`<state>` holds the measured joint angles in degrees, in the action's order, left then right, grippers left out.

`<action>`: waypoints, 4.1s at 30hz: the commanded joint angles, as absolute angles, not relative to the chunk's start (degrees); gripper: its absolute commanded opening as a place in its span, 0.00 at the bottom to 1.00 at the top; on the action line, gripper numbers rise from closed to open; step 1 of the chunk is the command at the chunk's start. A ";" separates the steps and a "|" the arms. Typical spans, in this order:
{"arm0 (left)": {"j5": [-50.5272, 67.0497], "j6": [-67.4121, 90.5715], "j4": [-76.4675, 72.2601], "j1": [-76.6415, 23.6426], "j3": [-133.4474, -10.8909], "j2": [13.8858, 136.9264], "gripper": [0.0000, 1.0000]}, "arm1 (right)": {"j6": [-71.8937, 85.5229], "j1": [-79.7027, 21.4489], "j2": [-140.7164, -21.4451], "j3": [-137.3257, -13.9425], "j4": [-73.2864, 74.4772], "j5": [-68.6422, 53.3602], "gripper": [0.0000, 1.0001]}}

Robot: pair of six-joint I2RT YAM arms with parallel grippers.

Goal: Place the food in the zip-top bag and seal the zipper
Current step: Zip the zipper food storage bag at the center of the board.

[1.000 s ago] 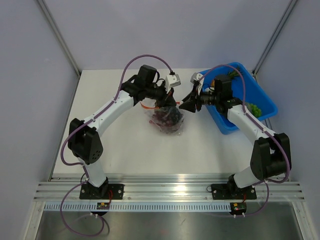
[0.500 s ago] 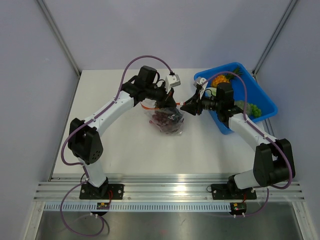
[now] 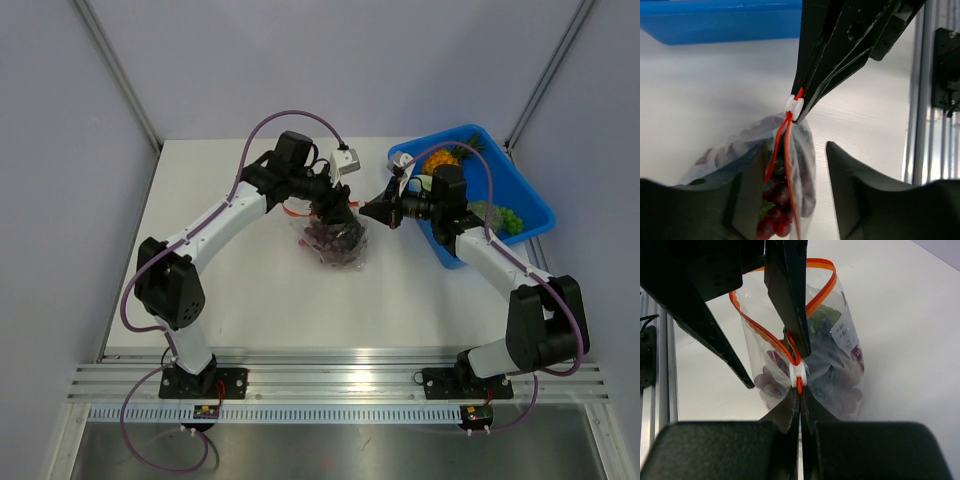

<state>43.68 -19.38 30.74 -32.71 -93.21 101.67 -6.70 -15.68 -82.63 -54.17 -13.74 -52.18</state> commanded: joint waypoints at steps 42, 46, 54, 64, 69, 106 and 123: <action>57.75 -20.92 34.03 -32.26 -109.43 109.60 0.47 | -13.71 -16.17 -80.77 -60.21 -6.15 -59.94 0.00; 57.65 -21.35 35.76 -32.34 -109.25 111.00 0.47 | -13.62 -16.17 -80.77 -60.03 -6.07 -59.85 0.00; 58.18 -21.36 35.86 -32.26 -106.97 110.30 0.44 | -13.45 -16.17 -80.68 -59.77 -6.50 -59.50 0.00; 58.36 -21.45 37.00 -31.82 -106.26 110.13 0.33 | -12.31 -16.08 -80.42 -58.80 -8.52 -56.69 0.00; 58.88 -20.74 36.91 -31.64 -106.17 110.04 0.10 | -11.25 -16.17 -79.28 -57.40 -10.98 -53.01 0.00; 52.12 -20.39 36.21 -14.51 -86.58 91.59 0.00 | -1.94 -10.37 -74.27 -47.55 -24.70 -35.69 0.00; 49.56 -16.71 37.18 -6.59 -78.84 82.62 0.00 | 5.36 -9.49 -73.65 -46.49 -29.88 -30.76 0.00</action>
